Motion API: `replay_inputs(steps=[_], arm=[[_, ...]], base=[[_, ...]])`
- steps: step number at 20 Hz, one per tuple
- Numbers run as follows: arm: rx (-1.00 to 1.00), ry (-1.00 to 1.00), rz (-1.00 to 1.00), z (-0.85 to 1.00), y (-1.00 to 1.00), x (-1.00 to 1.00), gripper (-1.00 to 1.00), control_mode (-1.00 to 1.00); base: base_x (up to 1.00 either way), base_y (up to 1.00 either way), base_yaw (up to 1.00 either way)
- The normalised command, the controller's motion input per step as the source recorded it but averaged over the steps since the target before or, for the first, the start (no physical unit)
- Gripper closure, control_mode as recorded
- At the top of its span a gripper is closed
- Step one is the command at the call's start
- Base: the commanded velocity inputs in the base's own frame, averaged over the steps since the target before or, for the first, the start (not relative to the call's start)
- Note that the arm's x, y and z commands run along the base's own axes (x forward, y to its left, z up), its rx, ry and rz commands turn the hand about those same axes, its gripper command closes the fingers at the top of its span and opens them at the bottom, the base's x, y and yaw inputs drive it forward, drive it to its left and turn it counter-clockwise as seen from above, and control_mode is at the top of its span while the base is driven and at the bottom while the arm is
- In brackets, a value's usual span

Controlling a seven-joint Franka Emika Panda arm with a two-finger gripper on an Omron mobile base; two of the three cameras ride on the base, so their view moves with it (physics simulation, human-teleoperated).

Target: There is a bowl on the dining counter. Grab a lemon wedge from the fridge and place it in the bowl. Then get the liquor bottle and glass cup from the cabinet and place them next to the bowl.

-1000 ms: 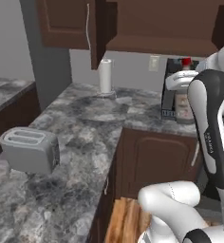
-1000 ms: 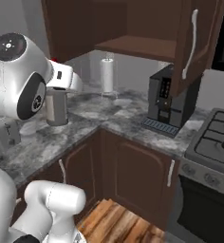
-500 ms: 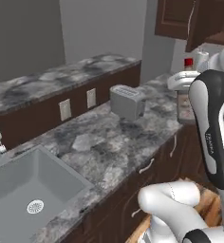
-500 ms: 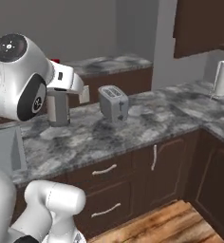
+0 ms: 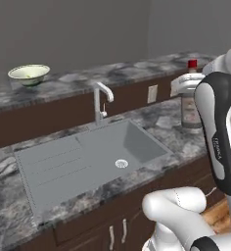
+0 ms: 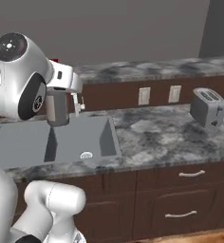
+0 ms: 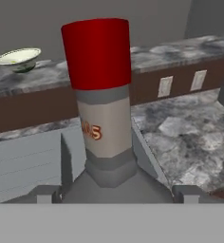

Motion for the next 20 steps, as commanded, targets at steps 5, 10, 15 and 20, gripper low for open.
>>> replay_inputs(steps=[5, 10, 15, 20], arm=[[0.0, 0.0, 0.0, 0.0, 0.0, 0.0, 1.0, 1.0], [0.0, 0.0, 0.0, 0.0, 0.0, 0.0, 1.0, 1.0], [0.0, 0.0, 0.0, 0.0, 0.0, 0.0, 1.0, 1.0], [0.0, 0.0, 0.0, 0.0, 0.0, 0.0, 1.0, 1.0]], base=[[-0.34, 1.0, 0.32], [-0.28, 1.0, 0.3], [-0.27, 1.0, 0.28], [-0.21, 1.0, 0.23]])
